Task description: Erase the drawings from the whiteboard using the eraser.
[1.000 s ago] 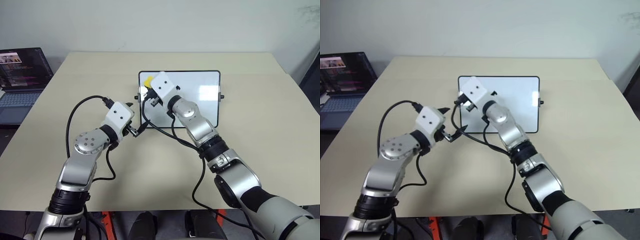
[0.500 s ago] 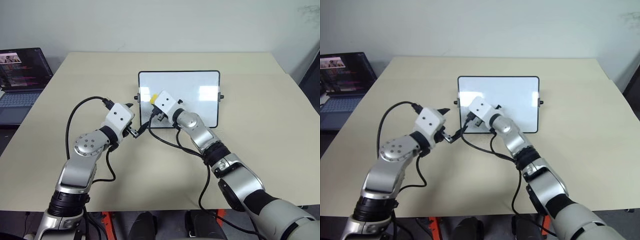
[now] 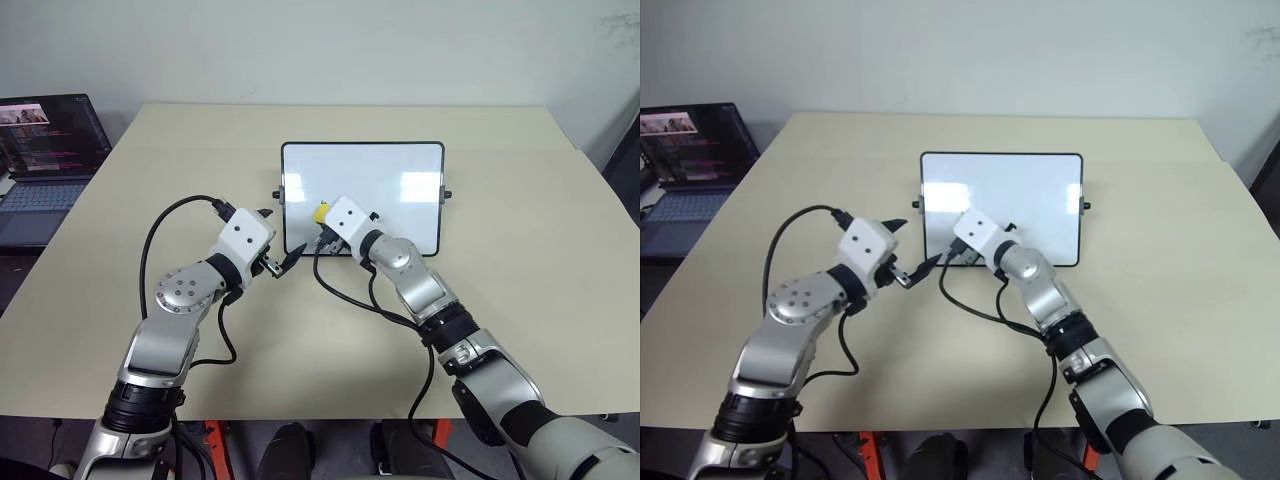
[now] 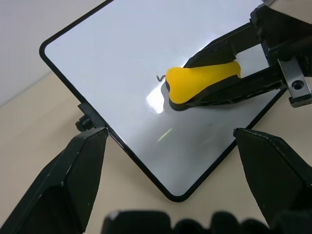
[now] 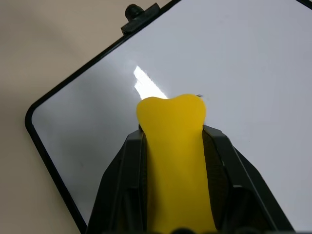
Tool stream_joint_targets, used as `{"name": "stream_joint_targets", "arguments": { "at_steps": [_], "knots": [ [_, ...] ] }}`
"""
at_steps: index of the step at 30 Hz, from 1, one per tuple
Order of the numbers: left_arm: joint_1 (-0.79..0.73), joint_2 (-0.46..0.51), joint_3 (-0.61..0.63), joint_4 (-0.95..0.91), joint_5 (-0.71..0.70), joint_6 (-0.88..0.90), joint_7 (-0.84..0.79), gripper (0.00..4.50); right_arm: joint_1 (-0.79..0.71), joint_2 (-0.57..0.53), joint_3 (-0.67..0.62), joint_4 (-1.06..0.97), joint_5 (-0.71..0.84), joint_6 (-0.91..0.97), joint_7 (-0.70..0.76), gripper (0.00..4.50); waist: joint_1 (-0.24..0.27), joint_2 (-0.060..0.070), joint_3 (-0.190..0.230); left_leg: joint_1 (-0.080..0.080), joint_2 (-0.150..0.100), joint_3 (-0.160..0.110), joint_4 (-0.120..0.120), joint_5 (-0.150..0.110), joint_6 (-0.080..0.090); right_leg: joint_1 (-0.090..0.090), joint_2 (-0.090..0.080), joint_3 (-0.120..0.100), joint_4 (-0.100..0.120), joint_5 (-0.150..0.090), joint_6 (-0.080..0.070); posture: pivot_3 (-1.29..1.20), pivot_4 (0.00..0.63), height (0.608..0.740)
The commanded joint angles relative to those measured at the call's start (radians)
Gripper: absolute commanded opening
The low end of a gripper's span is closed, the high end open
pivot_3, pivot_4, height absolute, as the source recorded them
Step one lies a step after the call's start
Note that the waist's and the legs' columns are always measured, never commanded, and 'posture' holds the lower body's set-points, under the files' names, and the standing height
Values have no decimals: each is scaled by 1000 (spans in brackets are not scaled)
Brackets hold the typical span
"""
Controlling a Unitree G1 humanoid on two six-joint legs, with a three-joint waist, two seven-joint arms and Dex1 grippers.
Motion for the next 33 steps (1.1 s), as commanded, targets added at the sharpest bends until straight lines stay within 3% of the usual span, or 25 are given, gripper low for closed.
{"name": "stream_joint_targets", "arguments": {
  "at_steps": [1,9,18,33],
  "knots": [
    [-24,-1,1,3,4,-34,-2,4500,33,-50,-27,-23,-12,52,-4,1203,0,0,0,0,0,0,1,0,0,0,0,0,0,0,0,0,150,740],
    [-44,-7,-9,32,4,-52,-8,4500,79,-97,-42,-112,4,85,8,1203,1,0,0,2,-1,-1,2,0,0,3,-1,-1,1,0,1,0,150,740],
    [-41,4,-3,27,3,-51,-7,4500,-23,-1,-80,-168,53,91,-49,1203,-5,0,0,2,-1,0,2,0,0,2,0,0,1,0,1,0,150,740],
    [-12,26,17,-27,1,-15,8,4500,-242,103,-91,224,67,-93,-132,1203,-9,0,0,-1,0,1,0,0,0,-1,-1,1,0,0,1,0,150,740]
  ]
}}
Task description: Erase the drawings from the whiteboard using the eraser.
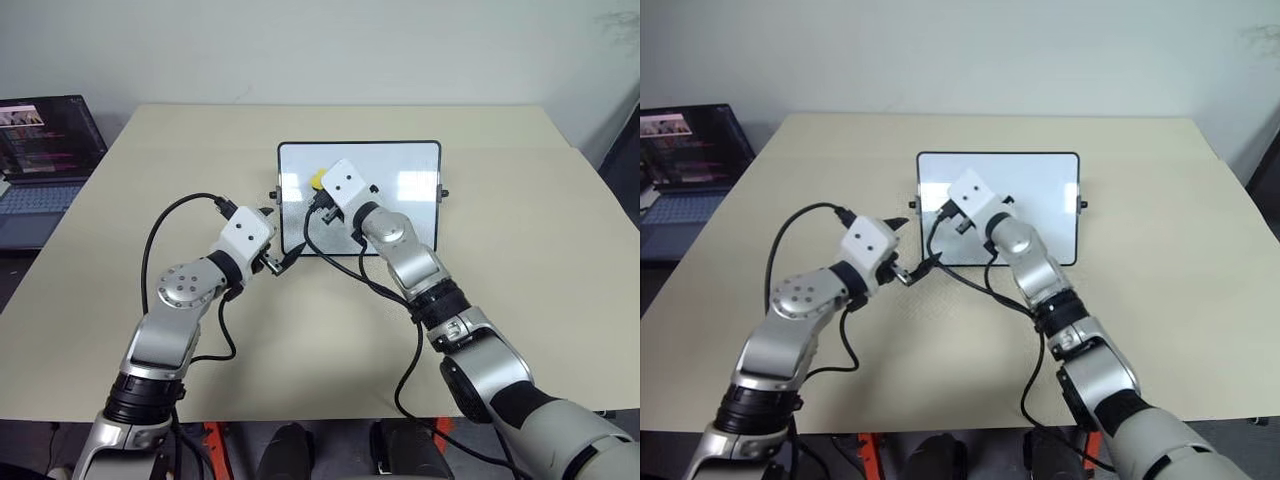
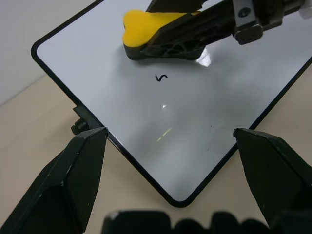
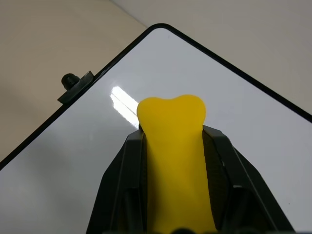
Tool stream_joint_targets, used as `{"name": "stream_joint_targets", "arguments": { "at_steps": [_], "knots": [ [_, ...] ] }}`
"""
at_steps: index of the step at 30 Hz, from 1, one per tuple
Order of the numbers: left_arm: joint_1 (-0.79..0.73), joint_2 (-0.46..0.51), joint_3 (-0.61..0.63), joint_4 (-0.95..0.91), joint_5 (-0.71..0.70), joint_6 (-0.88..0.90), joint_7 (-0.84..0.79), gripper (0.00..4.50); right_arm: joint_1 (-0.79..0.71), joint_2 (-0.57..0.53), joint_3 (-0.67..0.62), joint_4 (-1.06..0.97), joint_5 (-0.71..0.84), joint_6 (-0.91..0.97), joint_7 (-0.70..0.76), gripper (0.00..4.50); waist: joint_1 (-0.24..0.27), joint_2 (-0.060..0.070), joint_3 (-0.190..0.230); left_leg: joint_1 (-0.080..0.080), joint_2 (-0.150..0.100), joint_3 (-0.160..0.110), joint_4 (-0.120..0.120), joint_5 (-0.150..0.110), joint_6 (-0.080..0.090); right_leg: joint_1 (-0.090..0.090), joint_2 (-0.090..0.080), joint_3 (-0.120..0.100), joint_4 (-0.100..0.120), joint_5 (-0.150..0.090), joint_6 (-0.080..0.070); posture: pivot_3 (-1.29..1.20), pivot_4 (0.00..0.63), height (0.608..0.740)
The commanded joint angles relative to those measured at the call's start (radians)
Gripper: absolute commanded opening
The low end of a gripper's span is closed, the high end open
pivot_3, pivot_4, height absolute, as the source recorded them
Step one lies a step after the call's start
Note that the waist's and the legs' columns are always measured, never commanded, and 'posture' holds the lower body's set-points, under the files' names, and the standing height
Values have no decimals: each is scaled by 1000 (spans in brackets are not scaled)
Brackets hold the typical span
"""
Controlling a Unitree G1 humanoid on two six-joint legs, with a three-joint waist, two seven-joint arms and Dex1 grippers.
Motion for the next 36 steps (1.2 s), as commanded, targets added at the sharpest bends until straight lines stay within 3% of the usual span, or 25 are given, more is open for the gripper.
{"name": "stream_joint_targets", "arguments": {
  "at_steps": [1,7,15,36],
  "knots": [
    [3,11,28,-65,1,7,11,4500,-45,12,-14,75,4,-70,-20,1203,0,0,0,0,0,0,0,0,0,0,0,0,0,0,0,0,150,740],
    [19,13,40,-90,4,27,17,4500,-42,8,-1,169,-8,-121,-12,1203,0,0,0,0,0,1,0,0,0,0,0,0,0,0,0,0,150,740],
    [15,20,44,-96,2,35,15,4500,-6,-8,7,151,-15,-120,0,1203,0,0,0,0,0,1,0,0,0,0,0,1,1,0,0,0,150,740],
    [5,12,28,-78,1,23,4,4500,236,-134,11,-148,-50,32,75,1203,6,-1,0,6,-1,0,1,0,0,5,0,0,4,0,0,0,150,740]
  ]
}}
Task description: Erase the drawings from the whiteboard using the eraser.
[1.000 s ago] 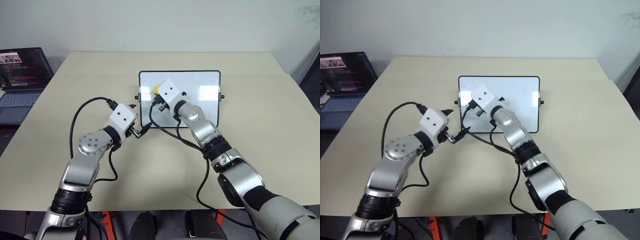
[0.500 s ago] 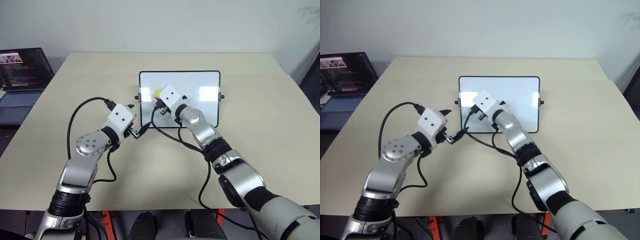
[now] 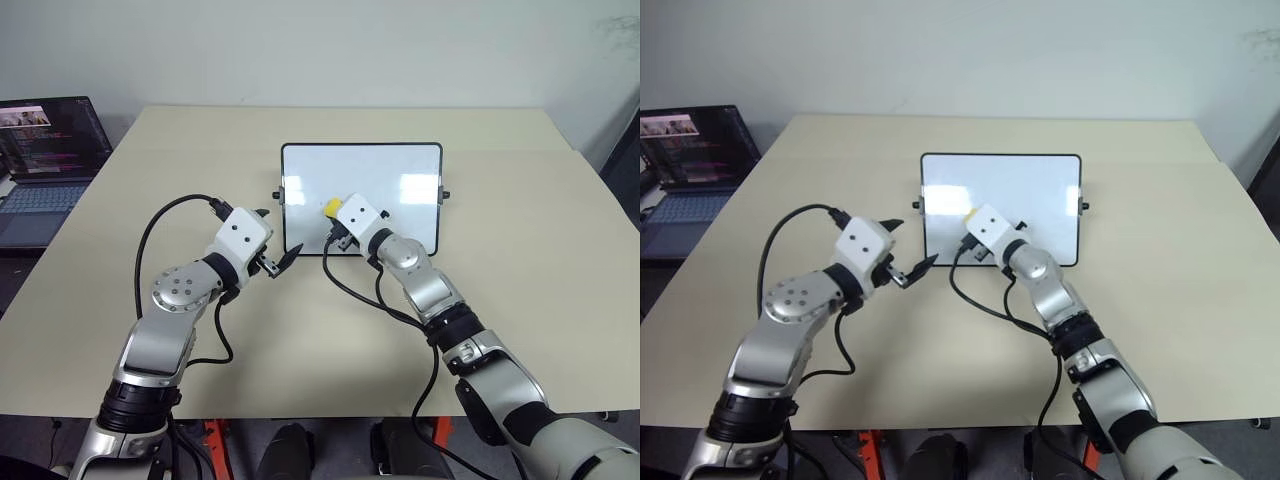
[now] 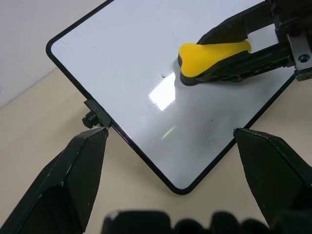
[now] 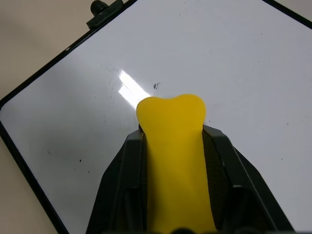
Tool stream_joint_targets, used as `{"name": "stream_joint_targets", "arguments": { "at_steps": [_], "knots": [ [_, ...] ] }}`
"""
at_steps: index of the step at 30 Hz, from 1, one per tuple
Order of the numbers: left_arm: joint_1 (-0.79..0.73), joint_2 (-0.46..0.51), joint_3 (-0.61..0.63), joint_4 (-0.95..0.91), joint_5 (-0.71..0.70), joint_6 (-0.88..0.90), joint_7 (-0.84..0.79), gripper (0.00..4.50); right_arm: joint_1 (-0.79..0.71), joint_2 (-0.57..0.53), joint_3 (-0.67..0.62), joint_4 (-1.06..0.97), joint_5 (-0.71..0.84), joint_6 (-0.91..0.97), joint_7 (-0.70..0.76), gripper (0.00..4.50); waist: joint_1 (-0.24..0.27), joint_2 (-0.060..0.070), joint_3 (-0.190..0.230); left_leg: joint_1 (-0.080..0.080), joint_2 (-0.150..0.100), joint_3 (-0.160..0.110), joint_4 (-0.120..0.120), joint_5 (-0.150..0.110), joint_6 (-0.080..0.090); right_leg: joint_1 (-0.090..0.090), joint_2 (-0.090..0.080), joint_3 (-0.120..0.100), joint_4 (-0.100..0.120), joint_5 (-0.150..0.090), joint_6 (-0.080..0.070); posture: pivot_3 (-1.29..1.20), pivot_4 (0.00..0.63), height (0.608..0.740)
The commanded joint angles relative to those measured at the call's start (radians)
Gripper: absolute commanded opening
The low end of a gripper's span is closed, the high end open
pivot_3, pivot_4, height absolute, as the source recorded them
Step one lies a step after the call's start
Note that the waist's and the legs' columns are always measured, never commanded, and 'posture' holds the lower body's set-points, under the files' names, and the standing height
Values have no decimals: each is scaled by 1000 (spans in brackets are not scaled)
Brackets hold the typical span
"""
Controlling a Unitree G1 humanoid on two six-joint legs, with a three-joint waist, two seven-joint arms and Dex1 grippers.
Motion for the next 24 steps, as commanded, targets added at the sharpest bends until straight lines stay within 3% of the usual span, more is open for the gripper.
{"name": "stream_joint_targets", "arguments": {
  "at_steps": [1,14,24],
  "knots": [
    [-17,4,14,-21,1,-23,2,4500,21,-40,-23,-8,-7,52,-2,1203,0,0,0,0,0,0,0,0,0,0,0,0,0,0,0,0,150,740],
    [-32,2,4,-4,3,-37,-5,4500,-23,54,-63,-151,61,78,-39,1203,-4,0,0,-1,0,0,0,0,0,-2,0,0,0,0,0,0,150,740],
    [-24,10,16,-23,2,-22,-1,4500,-185,142,-66,102,57,-58,-125,1203,-7,0,0,-4,1,1,-1,0,0,-4,0,0,-1,0,0,0,150,740]
  ]
}}
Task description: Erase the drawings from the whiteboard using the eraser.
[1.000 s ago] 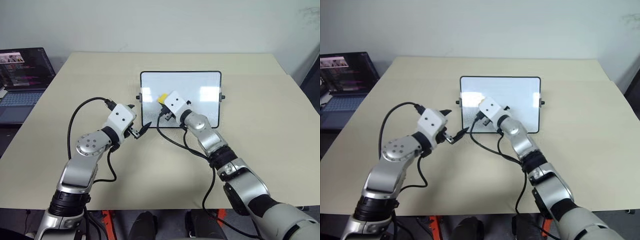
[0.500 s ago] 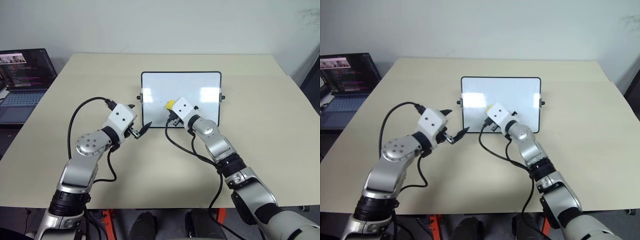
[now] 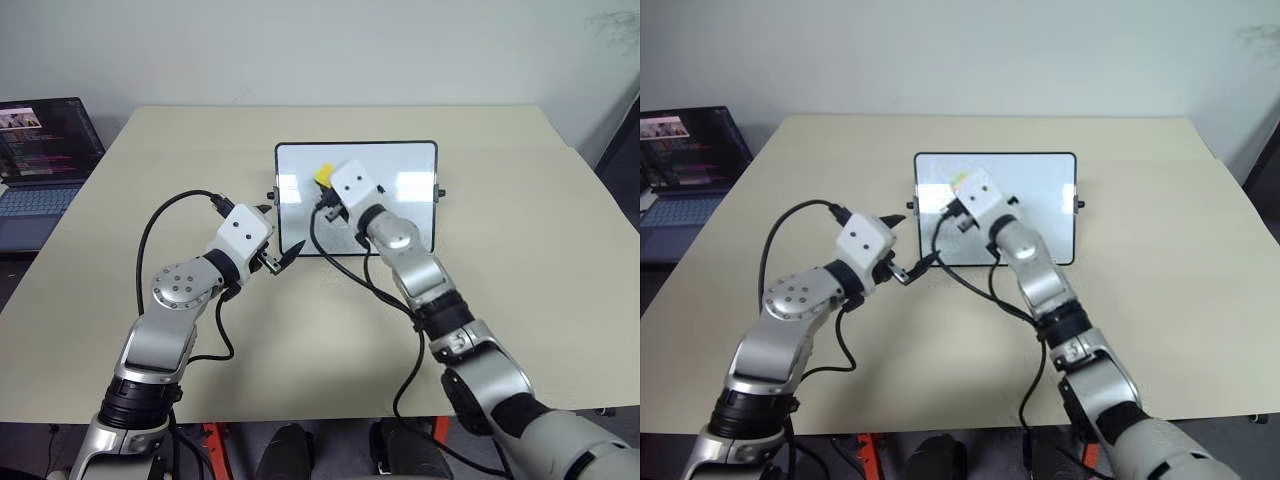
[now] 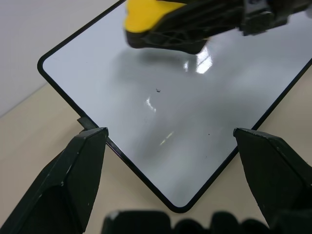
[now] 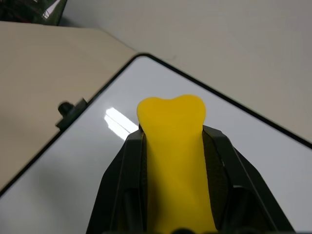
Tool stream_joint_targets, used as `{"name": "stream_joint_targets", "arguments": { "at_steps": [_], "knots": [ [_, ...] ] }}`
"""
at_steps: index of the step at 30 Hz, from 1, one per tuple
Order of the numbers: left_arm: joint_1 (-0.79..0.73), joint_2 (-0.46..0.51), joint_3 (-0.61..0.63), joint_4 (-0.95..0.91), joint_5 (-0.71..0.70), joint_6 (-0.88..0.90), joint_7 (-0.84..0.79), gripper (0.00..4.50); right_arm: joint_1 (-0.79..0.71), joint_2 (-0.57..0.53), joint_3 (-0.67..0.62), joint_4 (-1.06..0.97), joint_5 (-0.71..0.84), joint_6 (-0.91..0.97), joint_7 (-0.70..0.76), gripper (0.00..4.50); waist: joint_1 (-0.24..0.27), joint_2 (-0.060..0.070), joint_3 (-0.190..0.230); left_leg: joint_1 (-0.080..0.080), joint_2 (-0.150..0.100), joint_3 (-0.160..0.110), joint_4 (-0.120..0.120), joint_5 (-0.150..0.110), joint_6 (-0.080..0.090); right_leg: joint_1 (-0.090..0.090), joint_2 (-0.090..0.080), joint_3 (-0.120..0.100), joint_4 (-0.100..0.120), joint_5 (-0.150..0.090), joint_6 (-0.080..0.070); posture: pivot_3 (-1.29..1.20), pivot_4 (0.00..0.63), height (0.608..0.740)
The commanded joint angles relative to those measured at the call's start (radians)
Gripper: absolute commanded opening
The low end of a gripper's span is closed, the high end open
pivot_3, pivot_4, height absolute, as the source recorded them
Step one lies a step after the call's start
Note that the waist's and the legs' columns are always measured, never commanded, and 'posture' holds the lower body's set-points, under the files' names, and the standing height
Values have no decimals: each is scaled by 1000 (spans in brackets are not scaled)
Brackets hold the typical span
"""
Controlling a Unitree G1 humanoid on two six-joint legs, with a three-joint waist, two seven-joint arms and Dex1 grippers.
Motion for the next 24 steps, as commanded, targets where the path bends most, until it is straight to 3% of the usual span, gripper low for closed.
{"name": "stream_joint_targets", "arguments": {
  "at_steps": [1,7,13,24],
  "knots": [
    [-5,11,20,-34,2,0,5,4500,-54,17,0,109,-7,-71,-31,1203,0,0,0,0,0,0,0,0,0,0,0,0,0,0,0,0,150,740],
    [30,22,40,-77,3,25,16,4500,-102,22,35,331,-53,-150,-50,1203,-1,0,0,-1,0,0,0,0,0,0,0,0,-2,0,0,0,150,740],
    [57,27,61,-106,3,45,27,4500,-105,-1,39,379,-67,-166,-37,1203,0,0,0,0,0,0,0,0,0,0,0,0,1,0,0,0,150,740],
    [22,13,35,-71,1,33,19,4500,98,-105,45,133,-84,-66,20,1203,9,-1,-1,1,-1,-1,1,0,0,3,-1,-1,0,0,0,0,150,740]
  ]
}}
